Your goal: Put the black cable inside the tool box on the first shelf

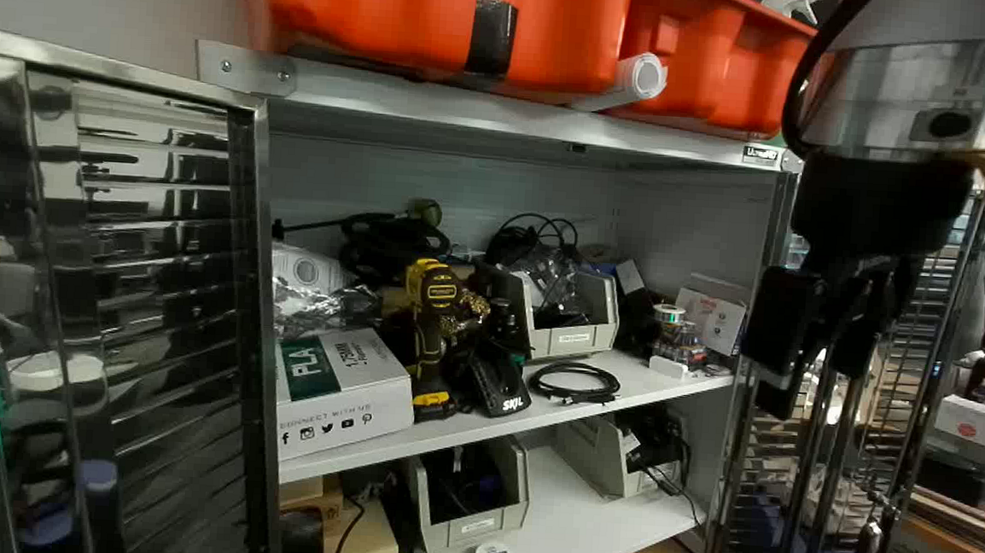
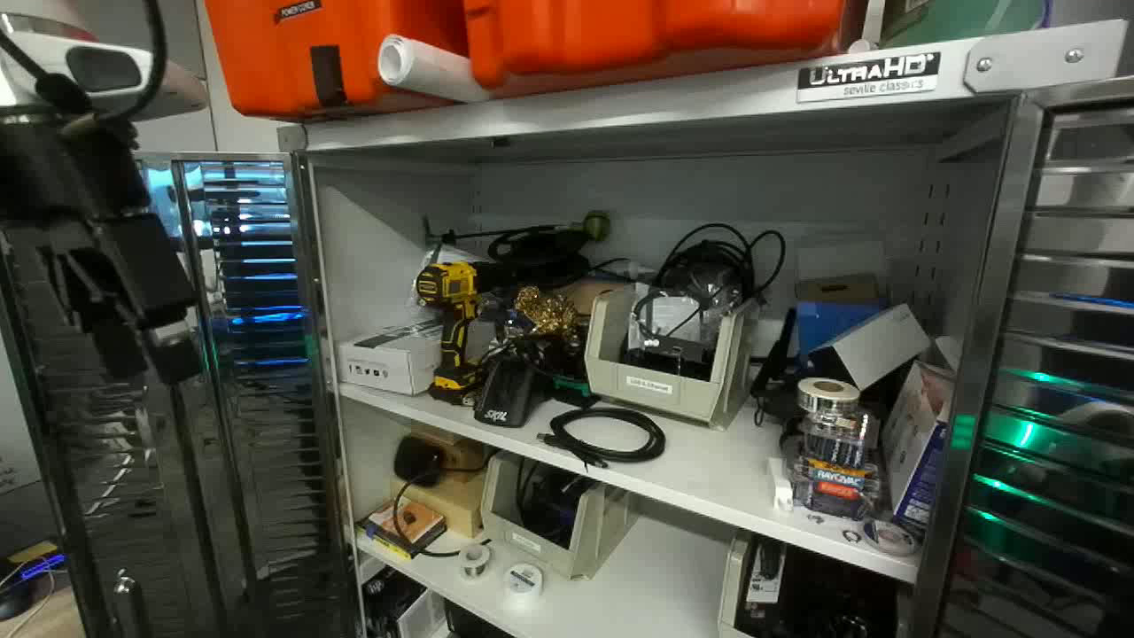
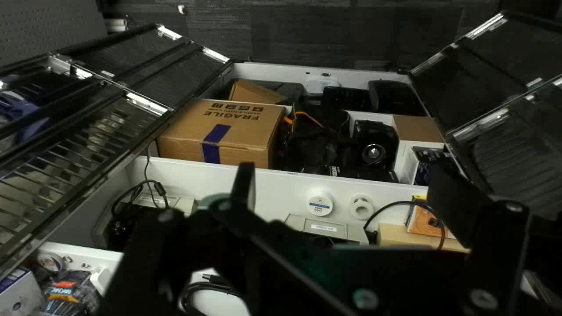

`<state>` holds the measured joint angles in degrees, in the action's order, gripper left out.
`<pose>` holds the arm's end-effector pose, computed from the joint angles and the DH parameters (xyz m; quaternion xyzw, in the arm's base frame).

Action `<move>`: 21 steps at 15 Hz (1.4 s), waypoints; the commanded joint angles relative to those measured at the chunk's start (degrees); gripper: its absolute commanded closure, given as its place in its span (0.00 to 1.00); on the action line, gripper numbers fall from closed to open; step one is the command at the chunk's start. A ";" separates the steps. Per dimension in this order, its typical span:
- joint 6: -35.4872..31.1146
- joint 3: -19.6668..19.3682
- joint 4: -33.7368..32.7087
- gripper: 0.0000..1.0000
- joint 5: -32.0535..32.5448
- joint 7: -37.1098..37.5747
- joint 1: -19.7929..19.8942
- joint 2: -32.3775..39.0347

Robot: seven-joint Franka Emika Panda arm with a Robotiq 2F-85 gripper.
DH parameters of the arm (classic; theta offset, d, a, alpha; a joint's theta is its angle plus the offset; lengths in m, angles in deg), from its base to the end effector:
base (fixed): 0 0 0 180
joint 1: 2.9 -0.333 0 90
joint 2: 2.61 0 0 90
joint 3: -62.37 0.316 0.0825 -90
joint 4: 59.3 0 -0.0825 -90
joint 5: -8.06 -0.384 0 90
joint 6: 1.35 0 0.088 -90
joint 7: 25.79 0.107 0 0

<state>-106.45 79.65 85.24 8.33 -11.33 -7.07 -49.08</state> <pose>0.2996 0.1324 0.5307 0.9924 0.0215 0.0769 0.0934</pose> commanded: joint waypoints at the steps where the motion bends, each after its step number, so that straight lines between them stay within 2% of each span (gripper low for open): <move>1: 0.13 -0.71 -0.39 0.00 0.65 0.62 -1.00 0.24; 7: 0.14 -0.68 -0.90 0.00 0.64 0.61 -0.98 -0.02; 11: -4.50 -1.06 -0.63 0.00 2.37 0.62 0.76 4.57; 15: -13.42 -2.43 -0.19 0.00 5.86 1.18 2.78 11.19; 21: -30.48 -4.88 0.11 0.00 8.60 7.66 7.65 24.11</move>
<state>-130.67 75.73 86.84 15.51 -7.67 -1.04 -31.16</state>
